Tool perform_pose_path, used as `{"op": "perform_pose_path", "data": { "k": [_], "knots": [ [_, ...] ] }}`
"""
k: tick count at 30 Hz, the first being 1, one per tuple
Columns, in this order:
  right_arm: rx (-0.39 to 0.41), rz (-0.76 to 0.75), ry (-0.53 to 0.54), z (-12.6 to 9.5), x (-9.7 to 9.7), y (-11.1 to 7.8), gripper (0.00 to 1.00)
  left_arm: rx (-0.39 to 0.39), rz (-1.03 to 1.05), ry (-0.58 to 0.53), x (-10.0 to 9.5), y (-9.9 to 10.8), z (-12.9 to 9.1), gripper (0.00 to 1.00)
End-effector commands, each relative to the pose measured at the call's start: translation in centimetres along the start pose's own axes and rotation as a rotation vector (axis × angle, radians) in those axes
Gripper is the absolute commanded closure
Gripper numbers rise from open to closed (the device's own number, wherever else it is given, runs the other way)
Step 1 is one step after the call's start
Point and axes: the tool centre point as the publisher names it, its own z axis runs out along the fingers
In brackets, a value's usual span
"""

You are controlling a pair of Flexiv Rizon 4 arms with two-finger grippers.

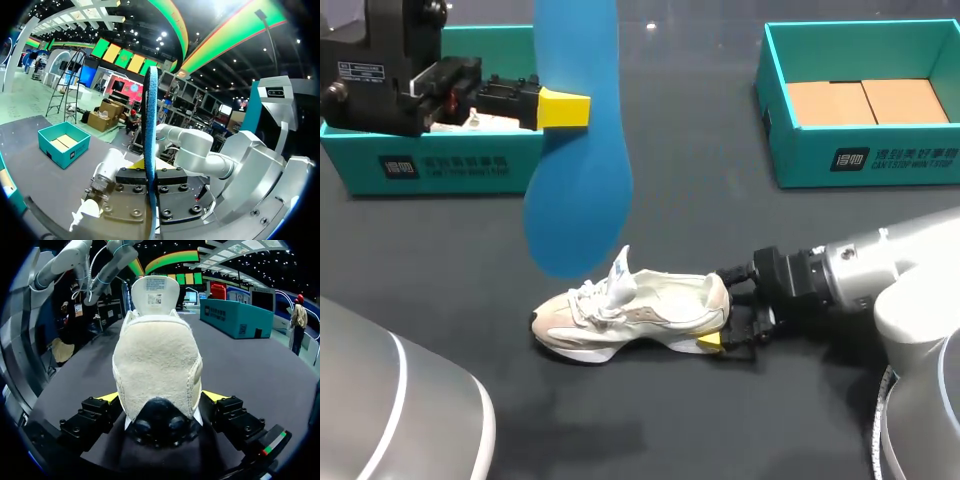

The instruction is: Take the shoe out of the shoebox, open the shoe tongue, remove and reinsert the insole, then place the shoe into the shoebox

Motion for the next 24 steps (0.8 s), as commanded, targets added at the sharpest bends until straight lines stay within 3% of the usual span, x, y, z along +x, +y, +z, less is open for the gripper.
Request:
{"op": "perform_pose_path", "data": {
  "k": [1,15,24],
  "knots": [
    [0.171,0.020,0.016,-1.6,-0.1,1.3,0.00,-0.003,0.000,0.002,-0.2,-0.1,0.1,1.00],
    [0.479,0.063,0.026,-3.0,0.3,3.2,0.00,-0.003,0.000,0.002,-0.2,-0.1,0.1,1.00],
    [0.622,0.021,-0.021,-3.0,0.6,4.7,0.00,-0.003,0.000,0.002,-0.2,-0.1,0.1,1.00]
  ]
}}
